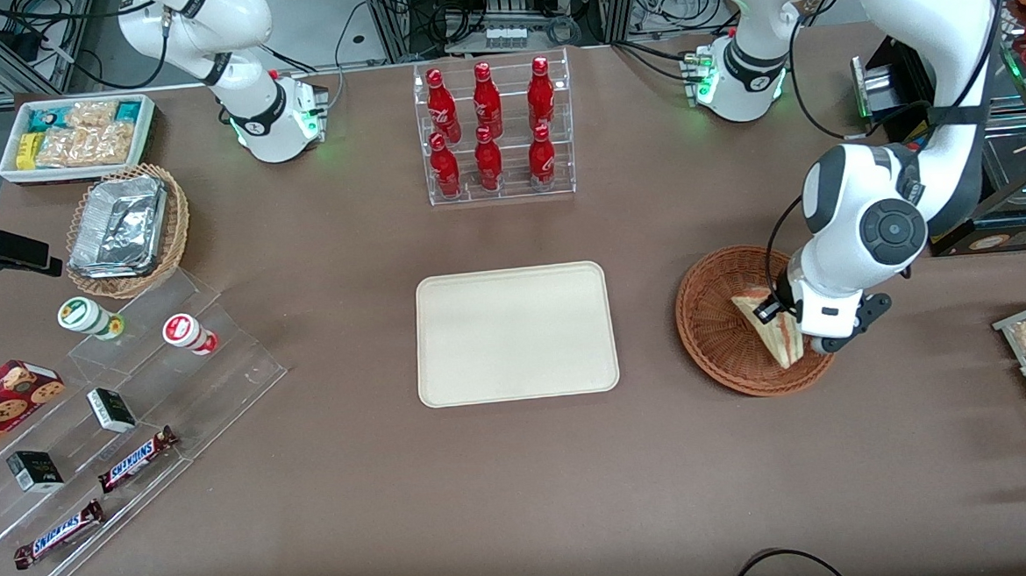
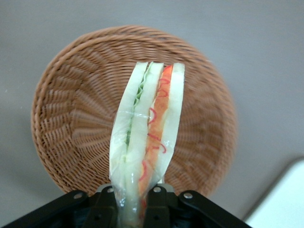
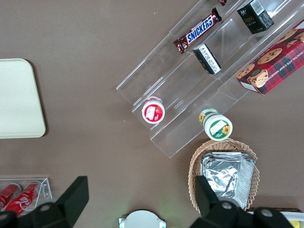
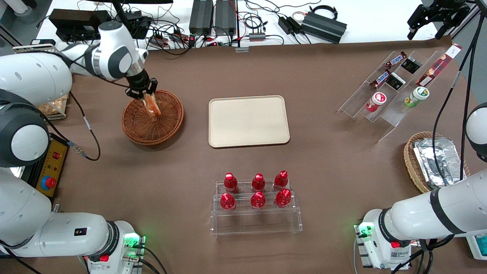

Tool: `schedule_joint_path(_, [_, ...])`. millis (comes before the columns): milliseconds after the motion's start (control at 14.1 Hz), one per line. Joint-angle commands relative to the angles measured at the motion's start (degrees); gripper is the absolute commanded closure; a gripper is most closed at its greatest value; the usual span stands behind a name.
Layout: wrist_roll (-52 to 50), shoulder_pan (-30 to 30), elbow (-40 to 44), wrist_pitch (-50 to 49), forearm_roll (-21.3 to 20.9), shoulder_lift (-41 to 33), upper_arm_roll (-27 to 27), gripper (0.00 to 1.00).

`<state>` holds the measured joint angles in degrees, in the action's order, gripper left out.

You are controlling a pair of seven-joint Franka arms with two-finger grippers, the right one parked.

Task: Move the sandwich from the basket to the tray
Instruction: 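Close the left gripper on the sandwich and lift it, then carry the held sandwich over to the cream tray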

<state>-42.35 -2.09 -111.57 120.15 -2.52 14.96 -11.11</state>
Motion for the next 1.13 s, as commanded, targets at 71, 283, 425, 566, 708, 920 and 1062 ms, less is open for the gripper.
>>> schedule_joint_path(71, [4.02, -8.26, 12.75, -8.50, -0.55, 7.61, 0.04, 1.00])
schedule_joint_path(283, [2.98, -14.68, 17.43, -9.32, -0.47, 11.22, 0.04, 1.00])
schedule_joint_path(425, [-0.43, -18.89, 20.76, -9.23, -0.11, 14.55, 0.04, 1.00])
schedule_joint_path(566, [-5.26, -21.98, 24.98, -9.23, -0.03, 17.89, 0.04, 1.00])
schedule_joint_path(708, [-8.43, -26.02, 28.58, -9.23, -0.03, 20.88, 0.04, 1.00])
schedule_joint_path(920, [-14.06, -29.98, 35.26, -9.14, -0.03, 26.50, 0.04, 1.00])
schedule_joint_path(1062, [-16.70, -32.01, 38.87, -8.45, -0.03, 29.85, 0.04, 1.00])
